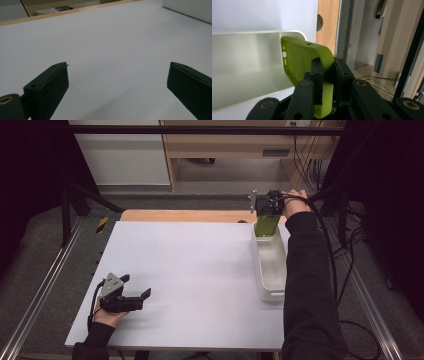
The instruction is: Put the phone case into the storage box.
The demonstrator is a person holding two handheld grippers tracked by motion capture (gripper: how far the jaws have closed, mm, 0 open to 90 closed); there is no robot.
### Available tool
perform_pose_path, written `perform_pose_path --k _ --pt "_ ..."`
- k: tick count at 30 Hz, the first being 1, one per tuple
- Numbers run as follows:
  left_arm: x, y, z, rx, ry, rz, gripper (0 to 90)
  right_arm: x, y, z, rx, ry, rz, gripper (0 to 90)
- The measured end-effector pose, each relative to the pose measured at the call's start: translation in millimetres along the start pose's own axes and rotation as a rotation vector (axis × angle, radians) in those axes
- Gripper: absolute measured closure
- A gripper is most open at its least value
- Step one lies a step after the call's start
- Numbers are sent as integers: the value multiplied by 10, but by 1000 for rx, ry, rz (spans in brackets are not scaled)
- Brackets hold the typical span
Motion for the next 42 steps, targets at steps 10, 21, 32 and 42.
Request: perform_pose_path --k 10,21,32,42 --pt "-3 -5 -4 -1 -3 -1 32 -91 -21 27 12 5 11 790" --pt "-6 -4 -4 -2 -4 -2 32 -235 -69 69 13 1 38 789" --pt "-11 -5 -6 0 -6 -2 32 -309 -85 66 15 1 46 788" --pt "-13 -6 -7 -1 -6 -2 32 -334 -80 44 -9 -23 39 641"
Point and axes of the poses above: each handheld gripper's, and its own axes: x roughly backward along the jaws, z roughly out of its top, y roughly to its right, the point moved 8 cm from there along -x, roughly forward along the jaws, and after that the axes turned 8 degrees about -y, right-handed, at the moved point
